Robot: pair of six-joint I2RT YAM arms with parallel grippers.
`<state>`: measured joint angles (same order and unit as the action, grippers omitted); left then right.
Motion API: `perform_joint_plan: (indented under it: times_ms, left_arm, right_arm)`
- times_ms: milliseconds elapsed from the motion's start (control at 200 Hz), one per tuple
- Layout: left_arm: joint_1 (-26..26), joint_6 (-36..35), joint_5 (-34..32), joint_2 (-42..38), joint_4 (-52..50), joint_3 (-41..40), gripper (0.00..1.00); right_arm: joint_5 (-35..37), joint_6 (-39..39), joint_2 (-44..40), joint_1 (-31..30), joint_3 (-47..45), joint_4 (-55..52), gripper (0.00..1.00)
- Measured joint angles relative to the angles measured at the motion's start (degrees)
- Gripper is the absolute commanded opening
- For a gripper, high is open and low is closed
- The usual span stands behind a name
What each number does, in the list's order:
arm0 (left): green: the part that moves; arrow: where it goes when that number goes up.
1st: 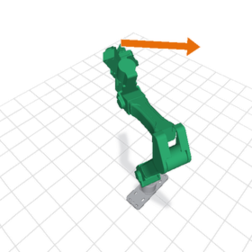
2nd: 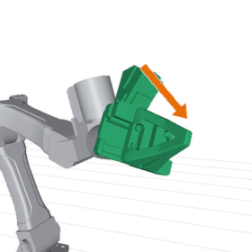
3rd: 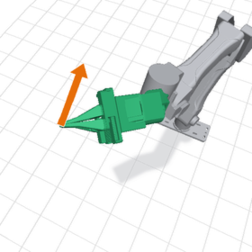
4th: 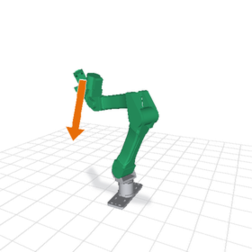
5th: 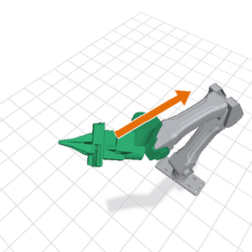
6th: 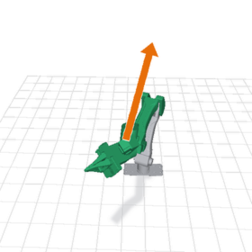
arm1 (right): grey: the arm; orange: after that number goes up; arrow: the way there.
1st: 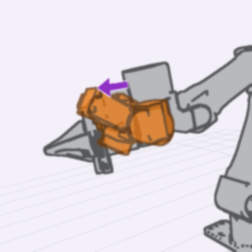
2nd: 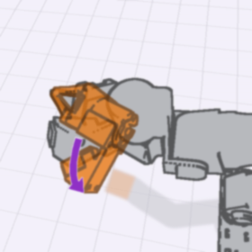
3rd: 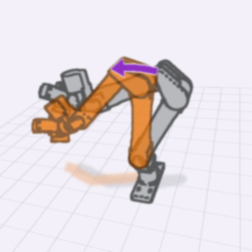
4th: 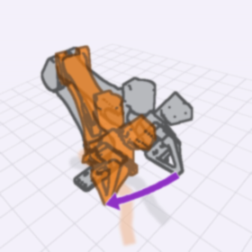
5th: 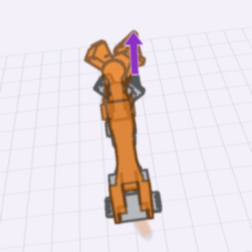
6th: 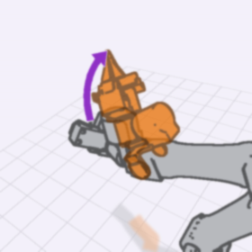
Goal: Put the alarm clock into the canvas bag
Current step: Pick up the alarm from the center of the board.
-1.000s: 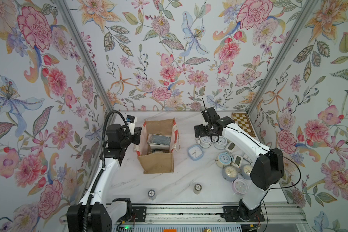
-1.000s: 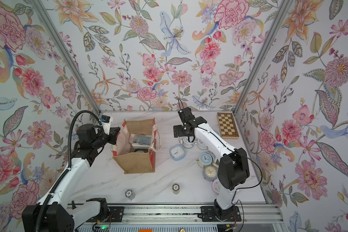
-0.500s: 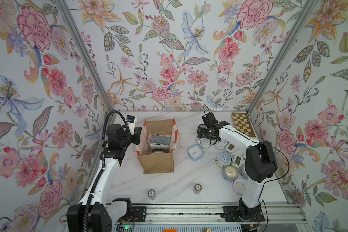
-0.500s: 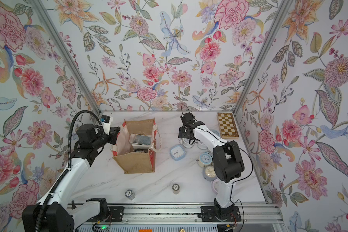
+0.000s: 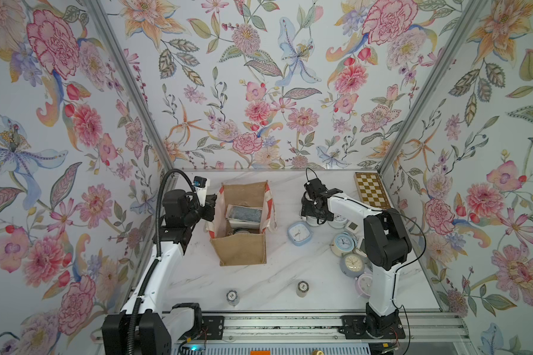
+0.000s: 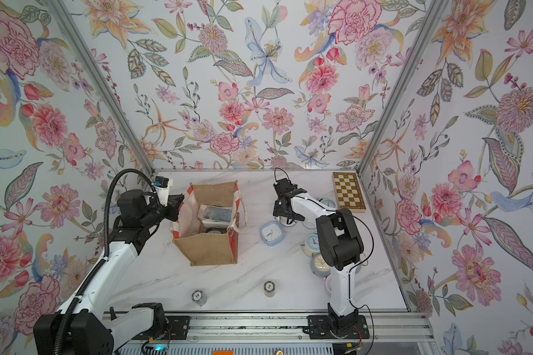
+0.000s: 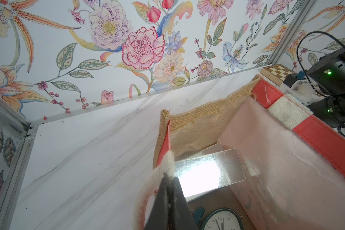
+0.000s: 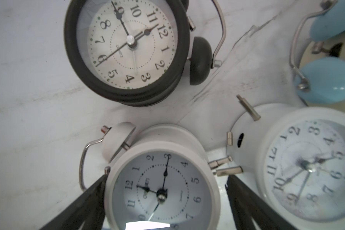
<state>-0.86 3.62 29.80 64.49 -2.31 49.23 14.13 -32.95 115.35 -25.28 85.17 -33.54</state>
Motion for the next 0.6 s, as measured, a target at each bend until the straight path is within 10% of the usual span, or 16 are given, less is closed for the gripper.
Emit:
perform_joint_plan:
  times_ms: [600]
  left_arm:
    - [0.0, 0.02, 0.0, 0.0, 0.04, -0.09, 0.07]
  right_arm:
    - [0.22, -0.52, 0.28, 0.02, 0.0, 0.24, 0.68]
